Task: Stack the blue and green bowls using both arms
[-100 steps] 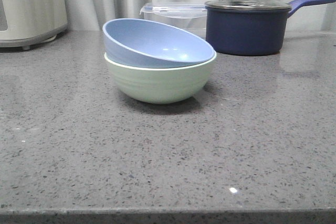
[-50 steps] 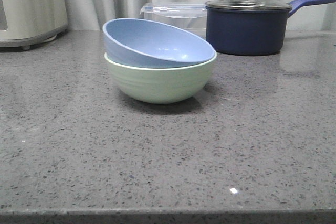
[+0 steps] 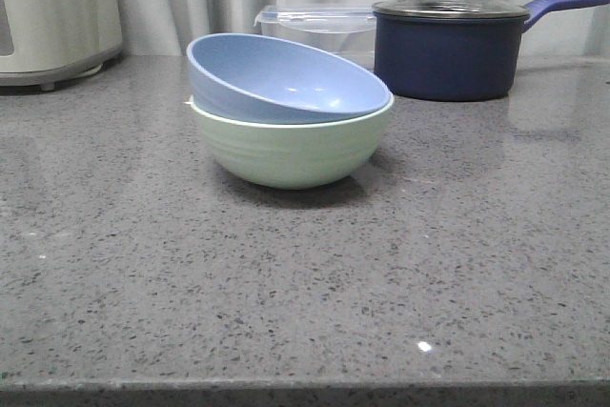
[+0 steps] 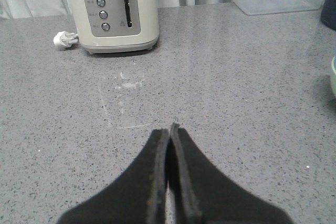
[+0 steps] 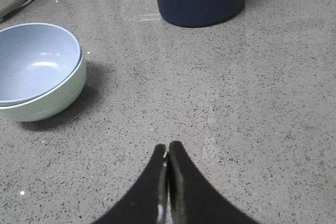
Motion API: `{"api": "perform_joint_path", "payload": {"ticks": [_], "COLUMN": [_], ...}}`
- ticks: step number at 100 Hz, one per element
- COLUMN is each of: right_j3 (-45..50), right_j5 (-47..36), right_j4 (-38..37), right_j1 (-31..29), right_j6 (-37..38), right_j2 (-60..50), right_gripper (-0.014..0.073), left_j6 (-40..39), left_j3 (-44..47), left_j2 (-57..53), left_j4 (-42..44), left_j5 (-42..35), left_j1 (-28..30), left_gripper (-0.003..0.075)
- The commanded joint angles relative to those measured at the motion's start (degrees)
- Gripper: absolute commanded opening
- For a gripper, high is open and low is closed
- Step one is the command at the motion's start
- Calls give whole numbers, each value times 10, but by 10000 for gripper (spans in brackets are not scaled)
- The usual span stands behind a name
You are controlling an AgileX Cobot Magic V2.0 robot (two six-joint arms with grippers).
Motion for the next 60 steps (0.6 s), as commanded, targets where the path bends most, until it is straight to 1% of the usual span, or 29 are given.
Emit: {"api": "perform_joint_path", "payload": {"ticks": [1,11,21,26,42,60], "right_j3": [-14,-14,-14,-14,-14,-14], "right_j5": [-47,-47,-47,-47,-46,-46], "right_j4": [2,2,2,2,2,2], "right_j1": [-3,-3,-3,-3,-3,-3], "right_j6": [-7,-7,-7,-7,-7,-7], "right_j2": [4,4,4,4,4,4], "right_gripper": [1,1,1,1,1,1], "left_j6": [-7,-7,-7,-7,-2,7], "left_j3": [1,32,71,87,138,210], "left_j2": [2,-8,-22,-31,-55,-105], "left_j4": [8,8,8,8,-19,-20], "left_j5": [-73,-125,-215,-245,-266,-305], "left_j1": [1,12,31,42,57,71], "left_gripper": [-20,-20,-20,-20,-20,-20]}}
